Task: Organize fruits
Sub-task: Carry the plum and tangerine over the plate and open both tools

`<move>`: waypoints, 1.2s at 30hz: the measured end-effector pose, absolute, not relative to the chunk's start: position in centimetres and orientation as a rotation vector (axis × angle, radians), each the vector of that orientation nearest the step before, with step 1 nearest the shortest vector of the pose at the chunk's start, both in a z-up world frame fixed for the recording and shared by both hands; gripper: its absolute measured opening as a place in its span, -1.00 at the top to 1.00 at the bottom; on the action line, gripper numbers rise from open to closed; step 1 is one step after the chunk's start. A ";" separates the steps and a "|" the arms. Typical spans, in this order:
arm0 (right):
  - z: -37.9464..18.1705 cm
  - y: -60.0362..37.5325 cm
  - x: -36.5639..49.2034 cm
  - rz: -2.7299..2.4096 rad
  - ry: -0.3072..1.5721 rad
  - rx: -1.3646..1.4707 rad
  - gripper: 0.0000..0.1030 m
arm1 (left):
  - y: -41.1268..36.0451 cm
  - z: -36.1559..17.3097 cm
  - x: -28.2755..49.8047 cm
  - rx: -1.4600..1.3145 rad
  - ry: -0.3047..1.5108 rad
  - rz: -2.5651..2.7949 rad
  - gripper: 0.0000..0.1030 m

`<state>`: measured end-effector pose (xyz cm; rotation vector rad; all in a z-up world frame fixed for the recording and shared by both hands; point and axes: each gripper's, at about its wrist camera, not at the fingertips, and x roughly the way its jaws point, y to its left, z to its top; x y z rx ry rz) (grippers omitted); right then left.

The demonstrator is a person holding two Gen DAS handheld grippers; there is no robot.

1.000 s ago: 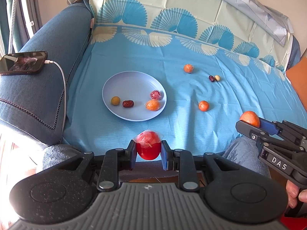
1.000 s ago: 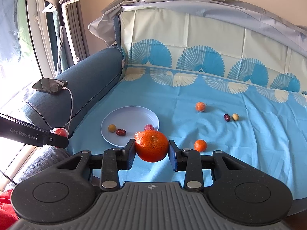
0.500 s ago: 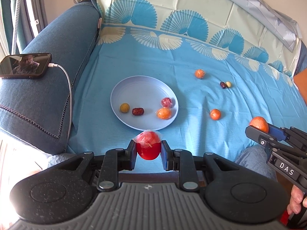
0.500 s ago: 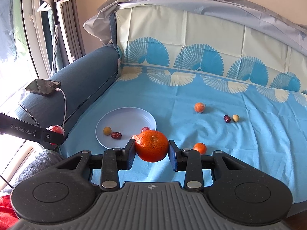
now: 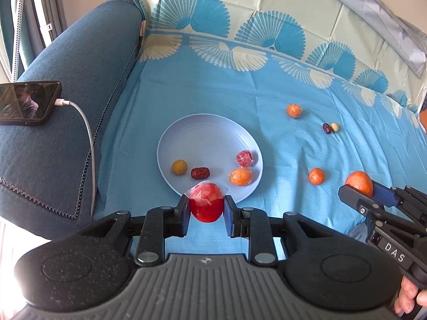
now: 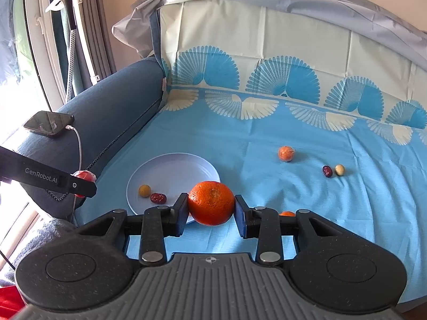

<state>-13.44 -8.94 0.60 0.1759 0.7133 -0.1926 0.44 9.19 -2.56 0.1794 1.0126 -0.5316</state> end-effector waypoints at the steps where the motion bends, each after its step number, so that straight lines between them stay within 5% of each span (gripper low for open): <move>1: 0.3 -9.0 -13.0 -0.191 0.716 0.177 0.27 | 8.8 -2.8 0.9 0.181 1.015 -0.527 0.45; 30: -10.5 -10.3 2.1 -0.077 0.894 0.111 0.26 | 2.3 -13.2 13.1 0.344 1.104 -0.414 0.41; 31: -10.6 -10.2 2.4 -0.072 0.897 0.106 0.25 | 2.2 -13.3 13.3 0.341 1.097 -0.403 0.33; 32: -10.6 -10.1 2.8 -0.067 0.899 0.102 0.24 | 2.2 -13.2 13.6 0.335 1.091 -0.398 -0.11; 33: -10.5 -10.2 3.1 -0.060 0.903 0.100 0.17 | 2.3 -12.9 13.8 0.324 1.083 -0.395 -0.76; 34: -10.3 -10.3 3.3 -0.057 0.898 0.099 -0.05 | 2.4 -12.5 13.8 0.310 1.067 -0.389 -0.97; 36: -9.5 -10.4 3.1 -0.055 0.875 0.096 -0.37 | 2.9 -11.1 13.4 0.286 1.005 -0.411 -0.99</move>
